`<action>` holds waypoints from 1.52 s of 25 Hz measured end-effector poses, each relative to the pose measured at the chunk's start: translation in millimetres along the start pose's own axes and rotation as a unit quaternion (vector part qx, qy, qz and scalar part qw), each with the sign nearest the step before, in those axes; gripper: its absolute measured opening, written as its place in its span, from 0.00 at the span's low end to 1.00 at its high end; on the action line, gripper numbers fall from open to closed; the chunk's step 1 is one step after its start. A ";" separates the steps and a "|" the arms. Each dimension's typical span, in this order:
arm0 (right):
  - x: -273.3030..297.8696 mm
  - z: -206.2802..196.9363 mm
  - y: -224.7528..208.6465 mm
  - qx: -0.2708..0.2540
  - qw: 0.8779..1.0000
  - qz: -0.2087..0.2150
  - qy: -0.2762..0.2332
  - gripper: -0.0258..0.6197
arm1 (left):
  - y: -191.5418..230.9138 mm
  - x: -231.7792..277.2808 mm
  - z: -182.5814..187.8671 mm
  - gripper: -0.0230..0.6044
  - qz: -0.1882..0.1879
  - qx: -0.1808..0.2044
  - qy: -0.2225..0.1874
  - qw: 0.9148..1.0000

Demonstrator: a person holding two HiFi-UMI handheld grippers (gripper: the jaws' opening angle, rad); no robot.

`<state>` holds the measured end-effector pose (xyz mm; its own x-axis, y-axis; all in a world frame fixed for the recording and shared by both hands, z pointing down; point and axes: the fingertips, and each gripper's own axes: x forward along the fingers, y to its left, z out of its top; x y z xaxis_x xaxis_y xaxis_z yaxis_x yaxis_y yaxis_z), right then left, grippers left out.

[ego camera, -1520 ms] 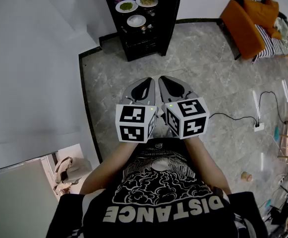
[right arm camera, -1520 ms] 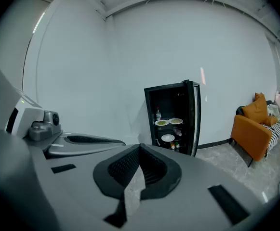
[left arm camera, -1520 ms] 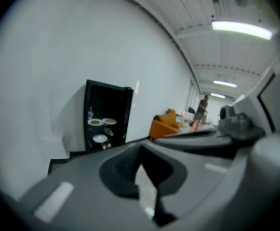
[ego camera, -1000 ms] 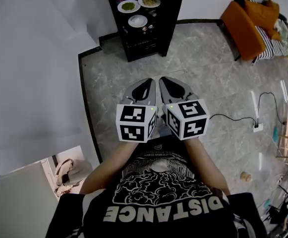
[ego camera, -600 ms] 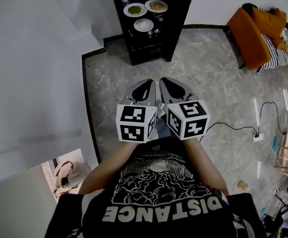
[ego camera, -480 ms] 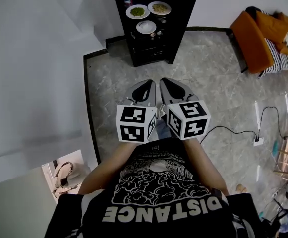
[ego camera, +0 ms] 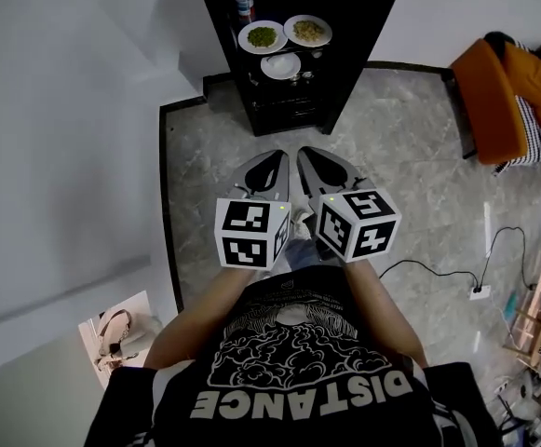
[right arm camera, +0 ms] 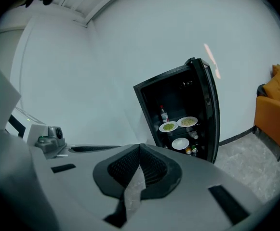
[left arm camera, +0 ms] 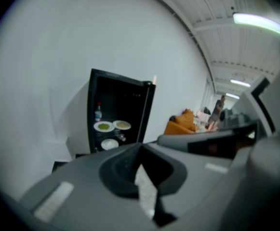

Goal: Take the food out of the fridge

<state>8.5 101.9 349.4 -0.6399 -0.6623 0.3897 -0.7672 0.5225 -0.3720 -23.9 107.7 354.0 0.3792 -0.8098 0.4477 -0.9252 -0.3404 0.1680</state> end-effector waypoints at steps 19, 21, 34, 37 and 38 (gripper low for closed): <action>71.4 57.2 -101.8 0.151 0.986 0.065 -0.026 0.04 | 16.5 114.8 49.7 0.04 0.023 -0.001 0.003 1.000; 77.1 63.6 -110.4 0.169 0.983 0.064 -0.041 0.04 | 20.1 125.9 54.6 0.04 0.017 0.002 0.002 1.000; 152.4 90.1 -181.2 0.260 0.958 0.024 -0.115 0.04 | 63.7 213.3 77.7 0.04 -0.031 0.023 0.008 0.999; 176.5 87.0 -202.6 0.289 0.949 0.013 -0.127 0.04 | 76.6 235.9 83.6 0.04 -0.045 0.028 0.004 0.999; 184.9 86.2 -210.1 0.296 0.946 0.011 -0.130 0.04 | 80.9 243.6 85.8 0.04 -0.048 0.028 0.002 0.998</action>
<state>55.1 -176.7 427.1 -0.5634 -0.8053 0.1848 -0.5468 0.1958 -0.8140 -5.0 -158.0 401.3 0.4667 -0.7698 0.4355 -0.8818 -0.4431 0.1617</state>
